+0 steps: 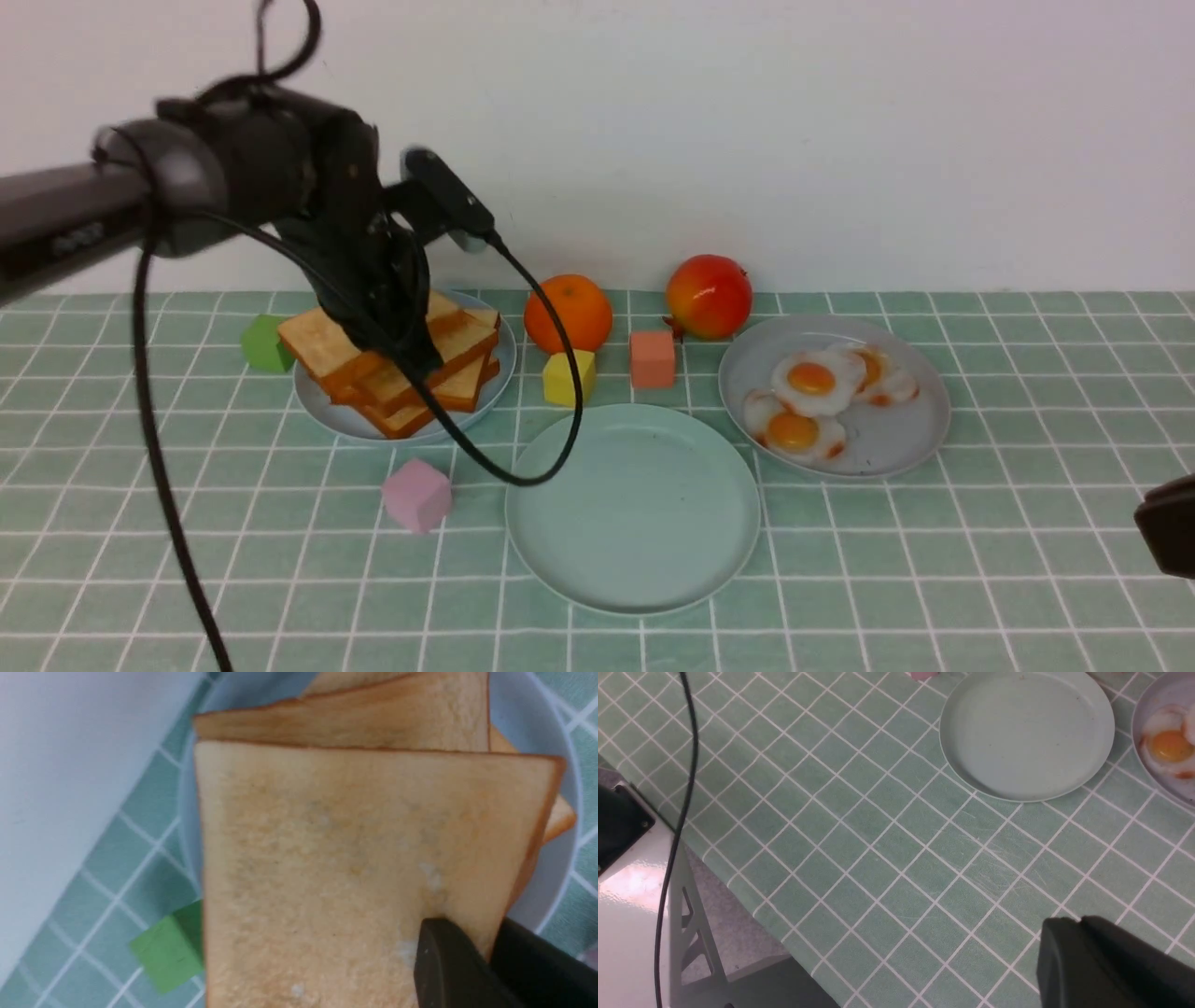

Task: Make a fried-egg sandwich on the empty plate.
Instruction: Use the left arm to grab a slice of bread, then use the left arm to put a slice of bread into the empty plate in the middle

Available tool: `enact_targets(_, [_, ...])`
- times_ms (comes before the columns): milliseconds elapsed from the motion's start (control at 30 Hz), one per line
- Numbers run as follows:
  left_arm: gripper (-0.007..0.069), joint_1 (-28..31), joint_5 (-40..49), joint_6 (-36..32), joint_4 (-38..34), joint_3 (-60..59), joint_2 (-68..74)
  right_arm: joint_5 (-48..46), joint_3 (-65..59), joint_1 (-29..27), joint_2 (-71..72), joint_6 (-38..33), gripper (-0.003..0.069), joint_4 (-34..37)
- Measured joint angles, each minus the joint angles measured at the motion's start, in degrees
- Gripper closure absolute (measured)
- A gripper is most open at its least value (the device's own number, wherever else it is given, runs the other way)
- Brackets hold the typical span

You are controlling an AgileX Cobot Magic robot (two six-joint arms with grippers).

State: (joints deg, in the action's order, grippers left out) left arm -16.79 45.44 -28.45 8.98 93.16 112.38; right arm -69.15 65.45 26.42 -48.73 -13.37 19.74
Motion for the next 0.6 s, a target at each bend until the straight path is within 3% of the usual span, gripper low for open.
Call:
enact_targets(167, [0.0546,-1.92,1.69,1.48,-1.56,-0.11,-4.91,-0.05,0.0,0.0,0.0,0.0,0.0598,-0.11])
enact_targets(400, [0.0546,-17.27,6.72,9.26,-4.3,-2.79,-8.12,-2.32,0.0,0.0,0.29,0.0,0.0595,-1.19])
enact_targets(500, [0.0546,-25.51,7.26,14.04,-1.99,-3.77,-5.84,-2.61,0.0,0.0,1.79,0.0,0.0595,-1.33])
enact_targets(600, [0.0546,-28.84,6.76,15.35,0.98,-3.91,-3.62,-2.61,0.0,0.0,3.2,0.0,0.0595,-1.33])
